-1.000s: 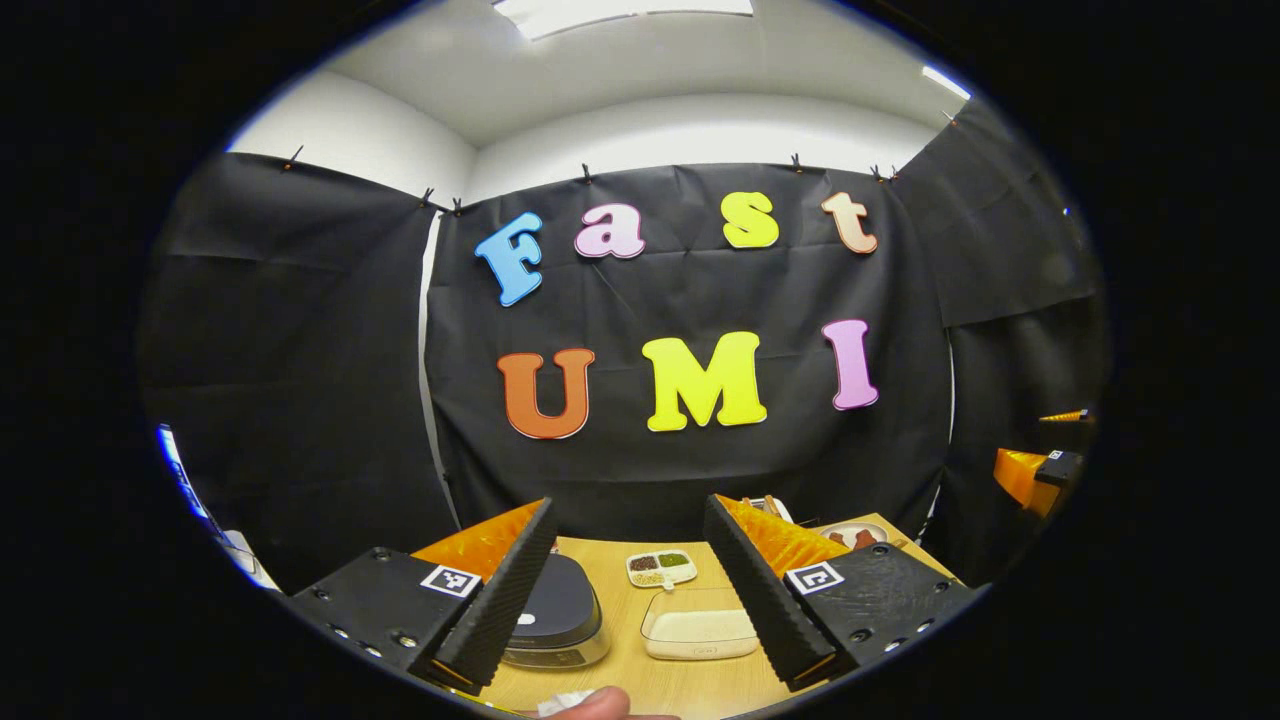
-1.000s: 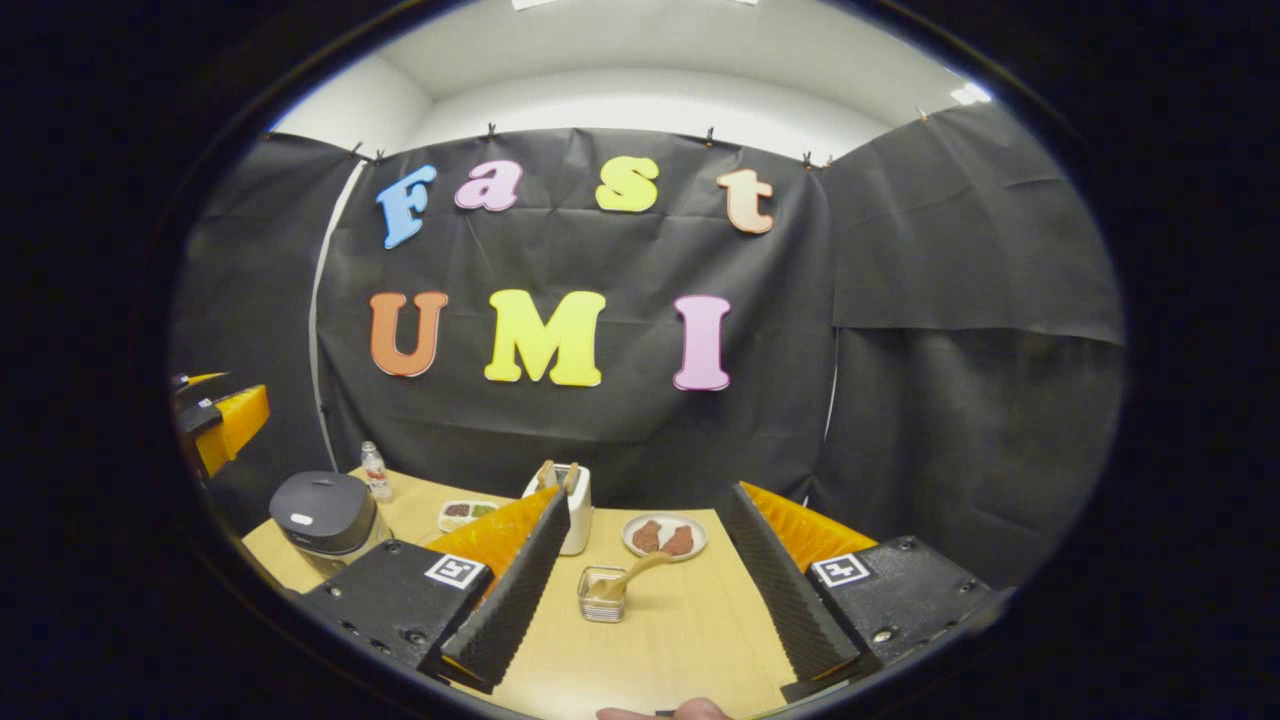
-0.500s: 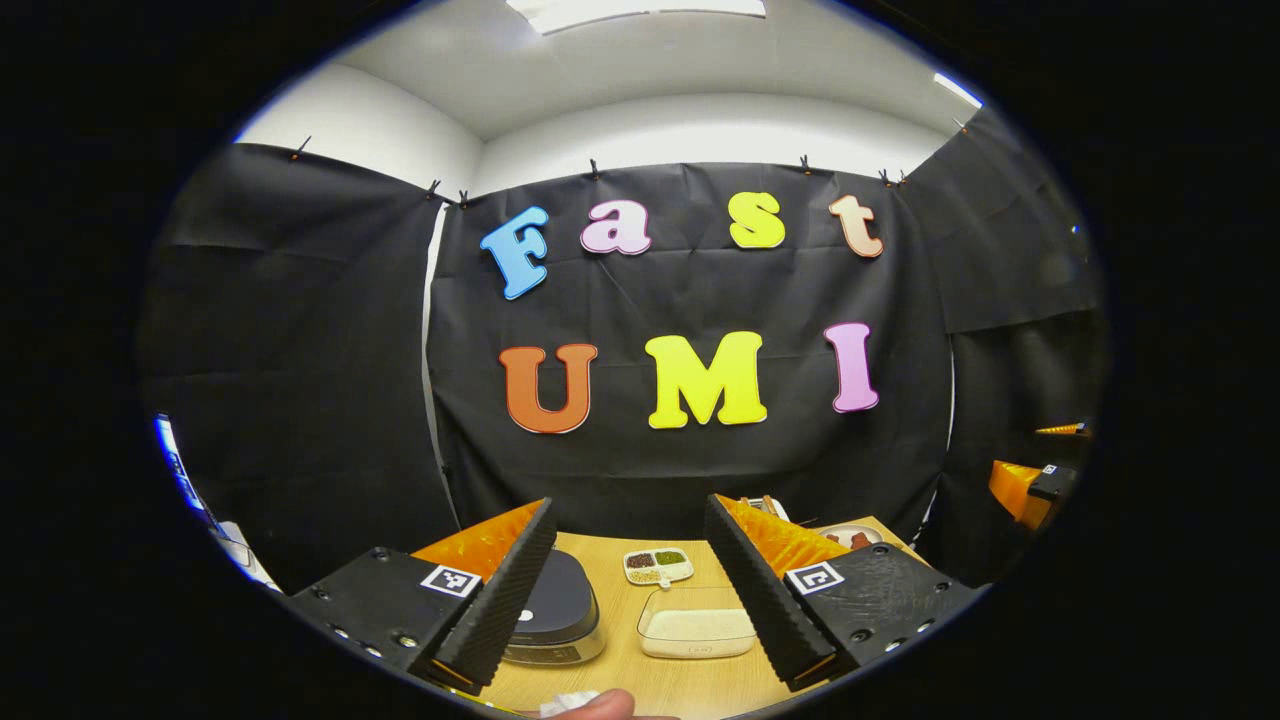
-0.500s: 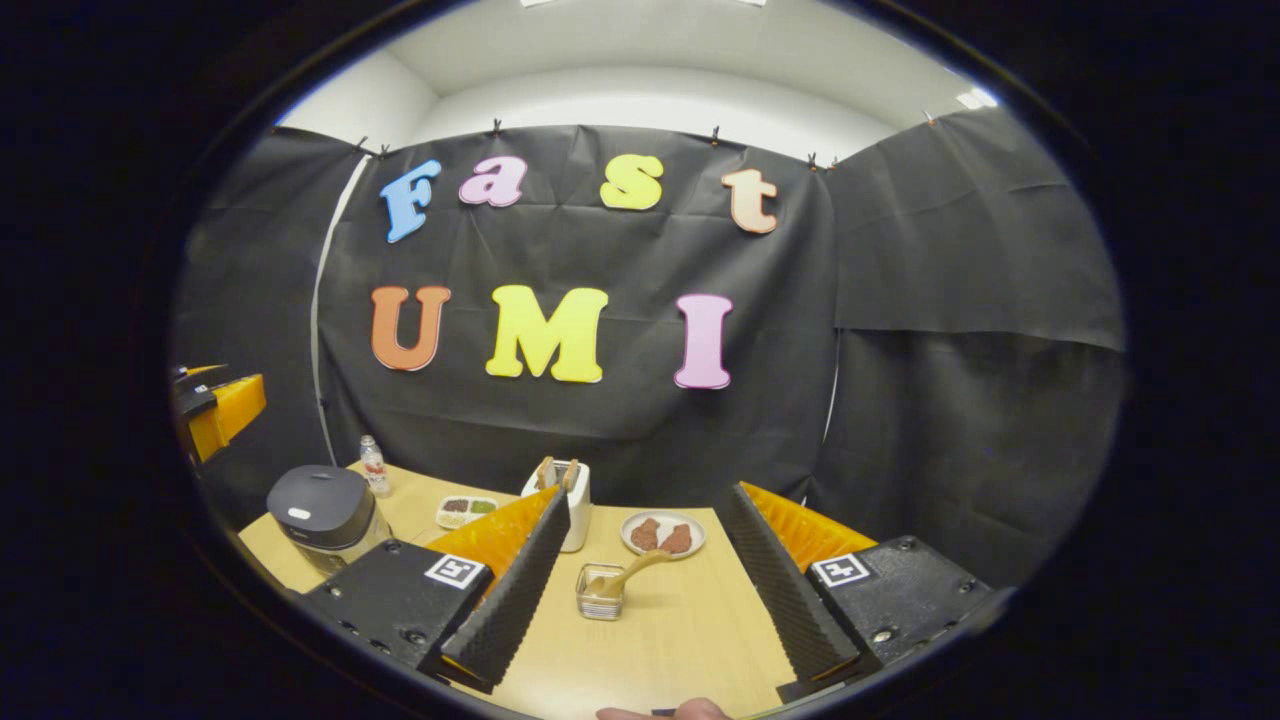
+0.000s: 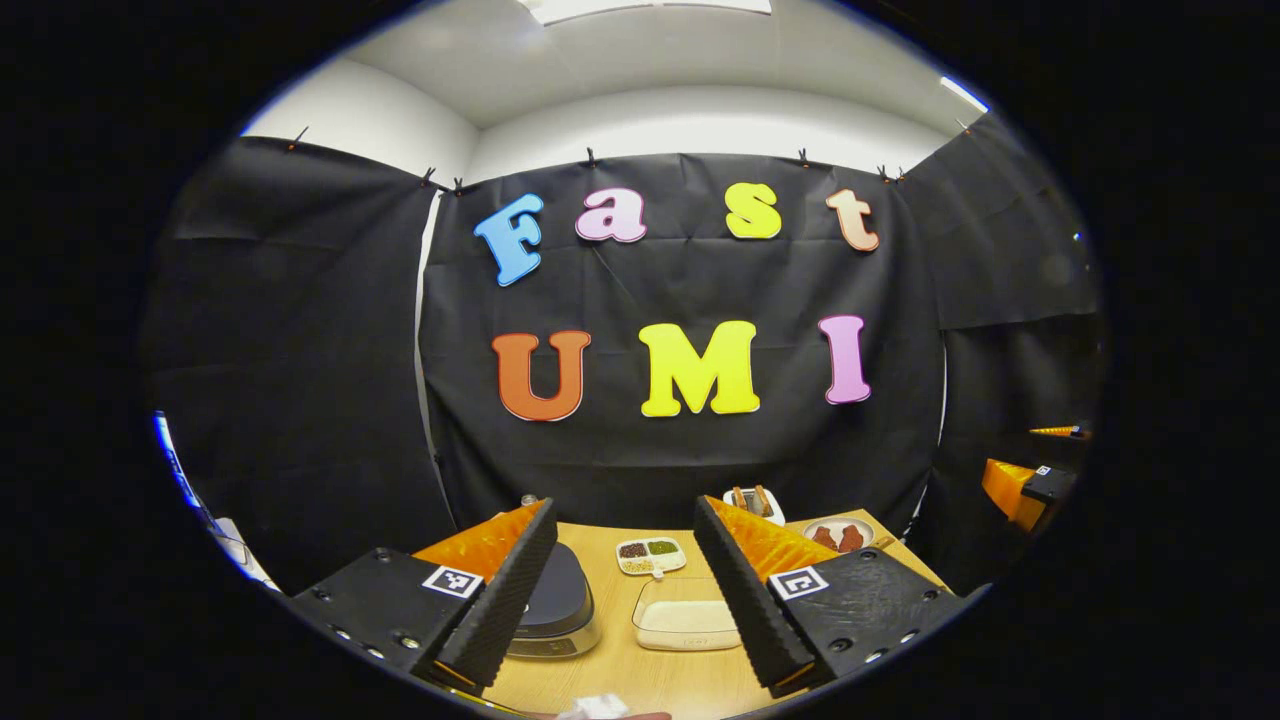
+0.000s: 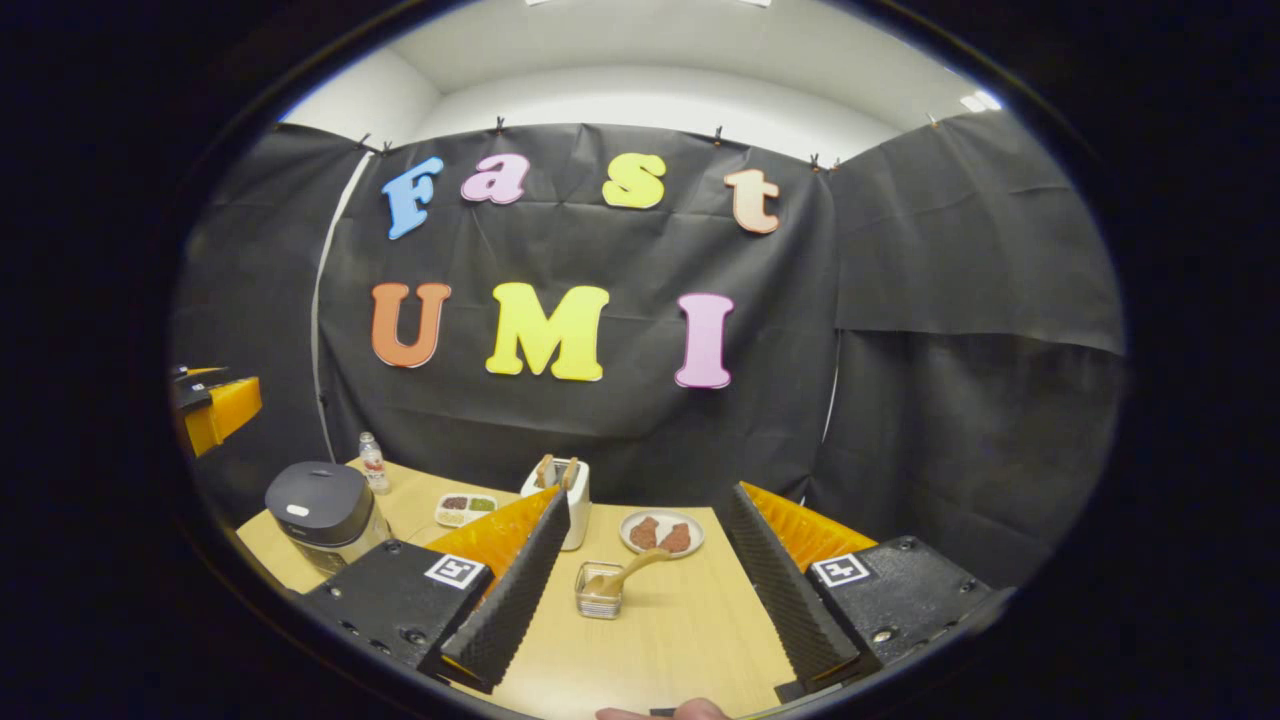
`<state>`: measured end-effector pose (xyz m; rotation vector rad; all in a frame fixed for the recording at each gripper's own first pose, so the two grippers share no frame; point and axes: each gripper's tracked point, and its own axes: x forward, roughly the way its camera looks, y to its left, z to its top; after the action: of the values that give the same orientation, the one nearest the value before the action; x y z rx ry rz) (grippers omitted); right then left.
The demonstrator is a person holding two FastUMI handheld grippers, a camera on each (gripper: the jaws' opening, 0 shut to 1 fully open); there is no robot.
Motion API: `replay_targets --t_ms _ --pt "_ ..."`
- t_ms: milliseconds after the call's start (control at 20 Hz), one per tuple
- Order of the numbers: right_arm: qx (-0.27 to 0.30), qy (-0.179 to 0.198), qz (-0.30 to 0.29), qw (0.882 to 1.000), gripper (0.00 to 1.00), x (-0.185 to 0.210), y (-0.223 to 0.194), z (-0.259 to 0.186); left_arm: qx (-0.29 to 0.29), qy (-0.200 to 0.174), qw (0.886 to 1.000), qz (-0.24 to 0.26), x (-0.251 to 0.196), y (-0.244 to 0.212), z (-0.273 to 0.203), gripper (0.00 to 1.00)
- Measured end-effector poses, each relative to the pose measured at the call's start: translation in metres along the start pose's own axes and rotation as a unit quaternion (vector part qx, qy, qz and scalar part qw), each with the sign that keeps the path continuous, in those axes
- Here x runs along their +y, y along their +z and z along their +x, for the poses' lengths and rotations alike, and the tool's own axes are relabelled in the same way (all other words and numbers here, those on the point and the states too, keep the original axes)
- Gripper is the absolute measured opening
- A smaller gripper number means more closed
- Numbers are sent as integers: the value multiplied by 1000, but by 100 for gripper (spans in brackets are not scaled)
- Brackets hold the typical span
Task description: Close the left gripper, press the button to open the rice cooker; take a wooden spoon from the chopstick holder with the right hand, scoop a spoonful of rice and pour it into the rice cooker, then put the wooden spoon back into the chopstick holder.
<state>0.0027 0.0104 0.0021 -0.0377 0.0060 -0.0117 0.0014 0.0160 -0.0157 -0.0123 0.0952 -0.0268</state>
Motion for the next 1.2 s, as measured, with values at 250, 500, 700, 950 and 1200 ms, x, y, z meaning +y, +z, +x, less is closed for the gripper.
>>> replay_targets --t_ms 250,500,700,950,1200 --pt "-3 -2 -8 1000 100 2 3 1 5 37 999 12 21 -5 6 0" --pt "1 -2 -19 1000 100 9 5 6 42 73 996 -8 53 -28 40 0" --pt "7 3 -32 999 100 24 6 8 108 117 987 -32 95 -79 75 0" --pt "15 6 -55 998 100 41 4 11 194 159 967 -47 134 -168 104 0" --pt "33 8 -60 998 100 53 -5 14 257 169 950 -59 147 -224 105 0"
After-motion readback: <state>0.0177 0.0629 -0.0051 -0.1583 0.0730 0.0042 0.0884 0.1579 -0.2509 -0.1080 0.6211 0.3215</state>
